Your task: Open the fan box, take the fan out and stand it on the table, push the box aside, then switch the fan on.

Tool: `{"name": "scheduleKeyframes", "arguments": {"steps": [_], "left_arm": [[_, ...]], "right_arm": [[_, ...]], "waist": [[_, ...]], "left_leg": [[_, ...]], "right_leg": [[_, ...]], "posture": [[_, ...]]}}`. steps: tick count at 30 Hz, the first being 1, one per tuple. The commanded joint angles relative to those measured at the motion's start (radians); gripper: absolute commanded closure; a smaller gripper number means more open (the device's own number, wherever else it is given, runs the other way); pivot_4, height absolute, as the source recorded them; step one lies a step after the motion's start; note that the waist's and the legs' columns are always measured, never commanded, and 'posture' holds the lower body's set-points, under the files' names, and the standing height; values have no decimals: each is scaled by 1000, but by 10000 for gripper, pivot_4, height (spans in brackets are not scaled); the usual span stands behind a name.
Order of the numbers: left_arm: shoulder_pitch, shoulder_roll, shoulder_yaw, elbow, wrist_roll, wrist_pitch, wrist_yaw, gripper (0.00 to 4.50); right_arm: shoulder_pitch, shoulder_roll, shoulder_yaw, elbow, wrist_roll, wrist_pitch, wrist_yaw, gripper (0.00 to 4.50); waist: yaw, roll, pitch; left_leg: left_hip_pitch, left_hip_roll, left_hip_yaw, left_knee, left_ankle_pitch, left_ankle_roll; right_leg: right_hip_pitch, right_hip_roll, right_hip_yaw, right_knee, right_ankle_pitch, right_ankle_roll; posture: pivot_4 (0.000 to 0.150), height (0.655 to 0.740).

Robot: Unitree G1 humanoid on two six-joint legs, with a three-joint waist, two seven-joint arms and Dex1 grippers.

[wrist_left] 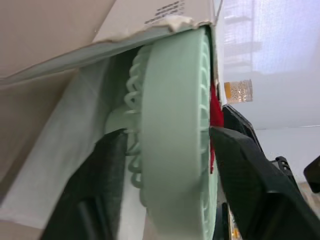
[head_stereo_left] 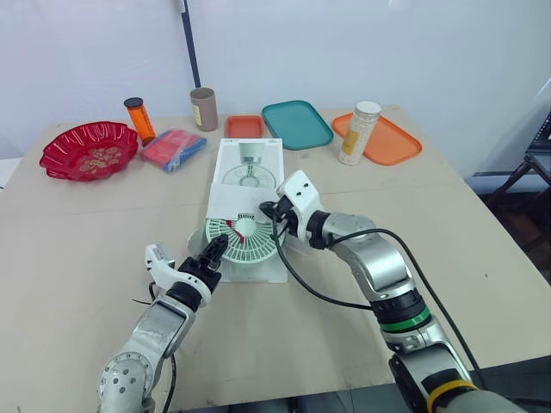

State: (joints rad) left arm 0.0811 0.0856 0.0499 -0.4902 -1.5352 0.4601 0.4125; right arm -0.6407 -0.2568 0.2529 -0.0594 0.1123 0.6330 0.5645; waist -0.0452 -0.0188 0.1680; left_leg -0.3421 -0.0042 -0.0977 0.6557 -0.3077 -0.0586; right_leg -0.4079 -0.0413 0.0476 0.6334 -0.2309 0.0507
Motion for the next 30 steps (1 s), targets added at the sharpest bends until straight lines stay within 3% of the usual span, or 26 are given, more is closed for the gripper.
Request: {"name": "scheduleKeyframes", "arguments": {"steps": [1, 7, 8, 10, 19, 30], "left_arm": [[2, -8, 6, -27, -4, 2, -11, 18114], [3, -23, 9, -19, 3, 0, -30, 18114], [5, -26, 10, -18, 5, 0, -33, 23132], [10, -31, 11, -15, 8, 2, -40, 28027], [68, -37, 31, -26, -10, -1, -74, 28175], [229, 31, 43, -148, -97, 11, -42, 28175]], "right_arm": [[13, -1, 18, 28, -13, 20, 1, 45000], [13, -1, 19, 29, -12, 19, 2, 45000], [13, -1, 19, 28, -13, 19, 2, 45000], [13, -2, 19, 27, -13, 20, 2, 45000], [9, -1, 17, 30, -12, 24, 1, 45000], [-4, 12, 7, 40, -10, 42, -9, 45000]], "waist": [[0, 0, 0], [0, 0, 0], [0, 0, 0], [0, 0, 0], [-1, 0, 0], [-2, 0, 0]], "left_leg": [[0, 0, 0, 0, 0, 0], [0, 0, 0, 0, 0, 0], [0, 0, 0, 0, 0, 0], [0, 0, 0, 0, 0, 0], [0, 0, 0, 0, 0, 0], [0, 0, 0, 0, 0, 0]], "right_leg": [[0, 0, 0, 0, 0, 0], [0, 0, 0, 0, 0, 0], [0, 0, 0, 0, 0, 0], [0, 0, 0, 0, 0, 0], [0, 0, 0, 0, 0, 0], [0, 0, 1, 0, -2, 2]], "posture": [[1500, 7400], [1500, 7400], [1500, 7400], [1500, 7400], [1500, 7400], [1500, 7400]]}}
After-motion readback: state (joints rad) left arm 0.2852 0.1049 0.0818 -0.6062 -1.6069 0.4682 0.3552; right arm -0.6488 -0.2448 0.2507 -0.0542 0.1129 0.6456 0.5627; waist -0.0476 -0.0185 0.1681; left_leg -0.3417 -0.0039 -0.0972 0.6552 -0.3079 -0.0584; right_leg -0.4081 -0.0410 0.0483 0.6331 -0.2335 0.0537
